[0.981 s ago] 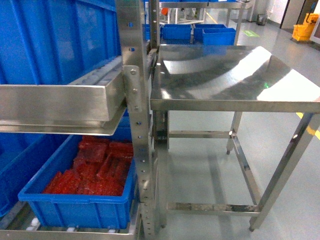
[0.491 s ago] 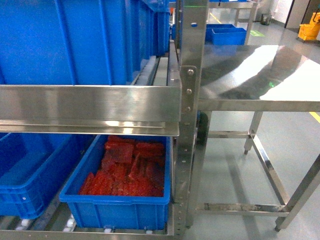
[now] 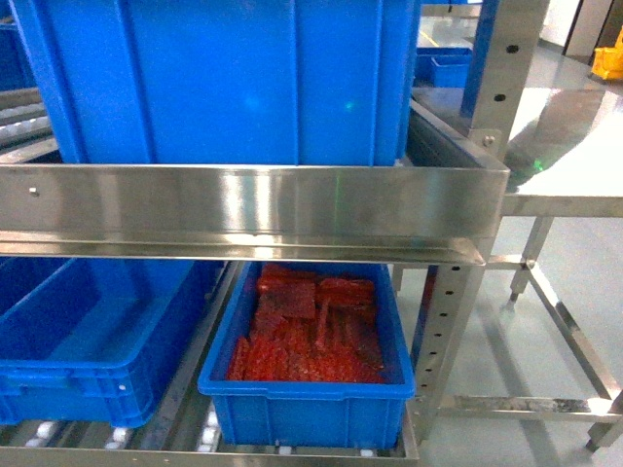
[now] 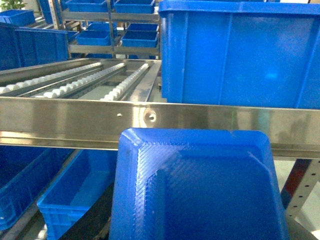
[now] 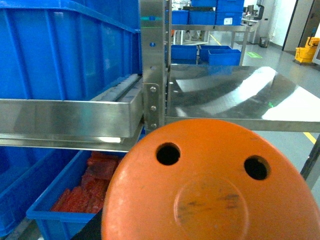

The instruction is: Sort blue parts and orange caps into right shelf containers

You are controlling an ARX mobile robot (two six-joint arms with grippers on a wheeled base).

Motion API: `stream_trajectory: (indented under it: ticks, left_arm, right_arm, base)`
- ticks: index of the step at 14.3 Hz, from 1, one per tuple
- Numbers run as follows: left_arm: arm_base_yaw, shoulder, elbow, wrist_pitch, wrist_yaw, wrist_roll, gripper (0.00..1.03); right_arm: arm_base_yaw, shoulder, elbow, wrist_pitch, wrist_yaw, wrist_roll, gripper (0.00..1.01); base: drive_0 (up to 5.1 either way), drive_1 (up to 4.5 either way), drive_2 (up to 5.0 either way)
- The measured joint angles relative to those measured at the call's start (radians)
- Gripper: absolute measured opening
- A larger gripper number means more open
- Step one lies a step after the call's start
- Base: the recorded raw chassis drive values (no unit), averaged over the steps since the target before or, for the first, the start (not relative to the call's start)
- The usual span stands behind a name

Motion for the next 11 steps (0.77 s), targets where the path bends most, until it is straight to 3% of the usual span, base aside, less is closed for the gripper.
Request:
stream_trajectory:
  ticks: [11]
  left_arm:
    - [0.000,0.000,0.000,-0.001,0.000,0.000,0.43]
  right_arm:
    - [0.000,0.000,0.000,-0.001,0.000,0.000,0.44]
  base:
    - [-4.9,2.81,2.0]
